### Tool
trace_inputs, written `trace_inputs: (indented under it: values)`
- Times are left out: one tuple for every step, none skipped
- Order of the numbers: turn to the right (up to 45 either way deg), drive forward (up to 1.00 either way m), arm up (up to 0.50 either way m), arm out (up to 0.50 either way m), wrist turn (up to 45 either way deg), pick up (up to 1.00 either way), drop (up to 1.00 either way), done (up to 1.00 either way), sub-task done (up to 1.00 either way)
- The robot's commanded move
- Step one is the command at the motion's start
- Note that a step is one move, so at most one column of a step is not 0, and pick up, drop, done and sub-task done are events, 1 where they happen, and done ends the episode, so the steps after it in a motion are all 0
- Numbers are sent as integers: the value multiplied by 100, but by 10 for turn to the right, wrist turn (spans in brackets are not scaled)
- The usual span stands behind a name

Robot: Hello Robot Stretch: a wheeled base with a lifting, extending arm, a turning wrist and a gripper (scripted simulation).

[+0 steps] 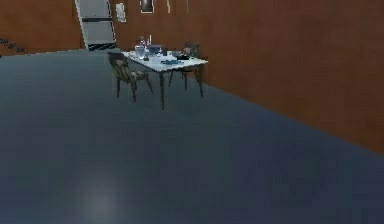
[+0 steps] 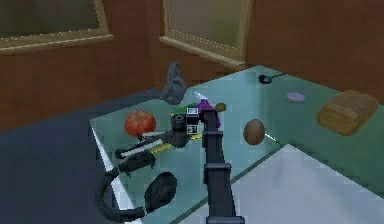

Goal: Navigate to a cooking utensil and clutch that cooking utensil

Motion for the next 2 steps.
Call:
trace_inputs:
  values:
    - [0, 0, 10, 0, 0, 0, 0, 0, 0]
    - [0, 0, 0, 0, 0, 0, 0, 100, 0]
